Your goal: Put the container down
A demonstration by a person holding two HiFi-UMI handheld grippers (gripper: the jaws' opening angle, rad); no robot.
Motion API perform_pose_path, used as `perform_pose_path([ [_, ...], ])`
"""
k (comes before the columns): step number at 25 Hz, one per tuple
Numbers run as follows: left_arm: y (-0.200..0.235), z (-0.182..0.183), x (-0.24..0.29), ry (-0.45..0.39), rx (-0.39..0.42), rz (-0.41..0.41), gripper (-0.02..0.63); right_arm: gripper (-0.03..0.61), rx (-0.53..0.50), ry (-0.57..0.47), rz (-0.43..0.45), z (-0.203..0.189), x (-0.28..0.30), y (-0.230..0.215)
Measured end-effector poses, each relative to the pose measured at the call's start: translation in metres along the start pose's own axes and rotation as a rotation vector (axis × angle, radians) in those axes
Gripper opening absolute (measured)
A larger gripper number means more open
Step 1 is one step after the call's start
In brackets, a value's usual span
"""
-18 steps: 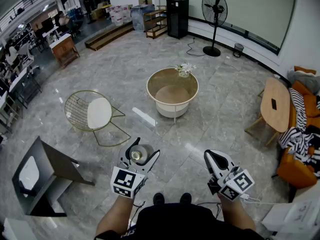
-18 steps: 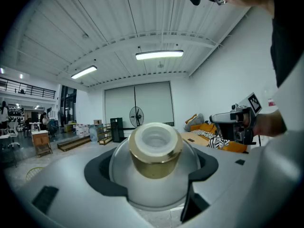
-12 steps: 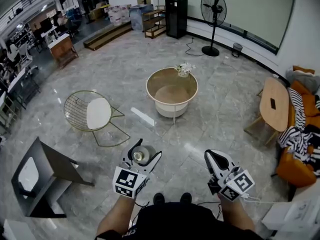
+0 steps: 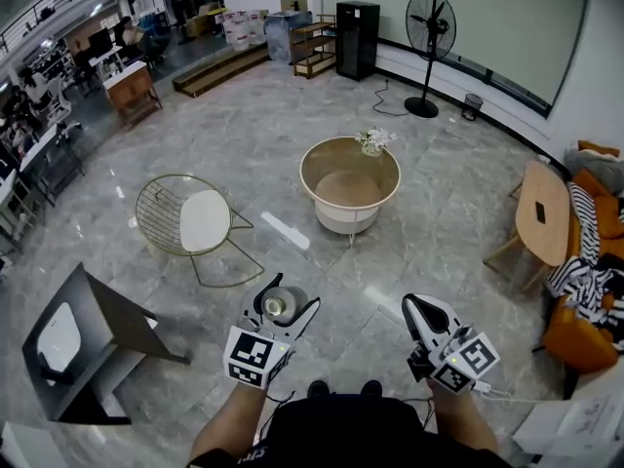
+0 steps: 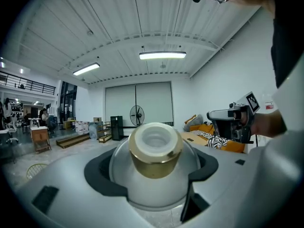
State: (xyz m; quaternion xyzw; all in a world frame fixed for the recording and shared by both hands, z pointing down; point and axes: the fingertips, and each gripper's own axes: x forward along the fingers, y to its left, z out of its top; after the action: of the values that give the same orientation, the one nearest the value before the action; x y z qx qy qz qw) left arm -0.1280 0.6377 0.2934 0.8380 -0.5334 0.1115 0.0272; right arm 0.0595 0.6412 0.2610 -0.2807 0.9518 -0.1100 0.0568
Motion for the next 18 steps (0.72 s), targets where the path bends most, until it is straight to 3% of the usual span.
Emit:
perform_pose_path([
  [8,0.040,-0.013,-0.027,0.005,0.017,-0.006,0.347,0.014,0.048,-0.031,0.036,-0.016,0.033,0.042],
  [18,0.071,-0.017,0.006,0.025,0.004,-0.021,0.347,0.014,0.077,-0.048,0.010,-0.015,0.068,0.007],
])
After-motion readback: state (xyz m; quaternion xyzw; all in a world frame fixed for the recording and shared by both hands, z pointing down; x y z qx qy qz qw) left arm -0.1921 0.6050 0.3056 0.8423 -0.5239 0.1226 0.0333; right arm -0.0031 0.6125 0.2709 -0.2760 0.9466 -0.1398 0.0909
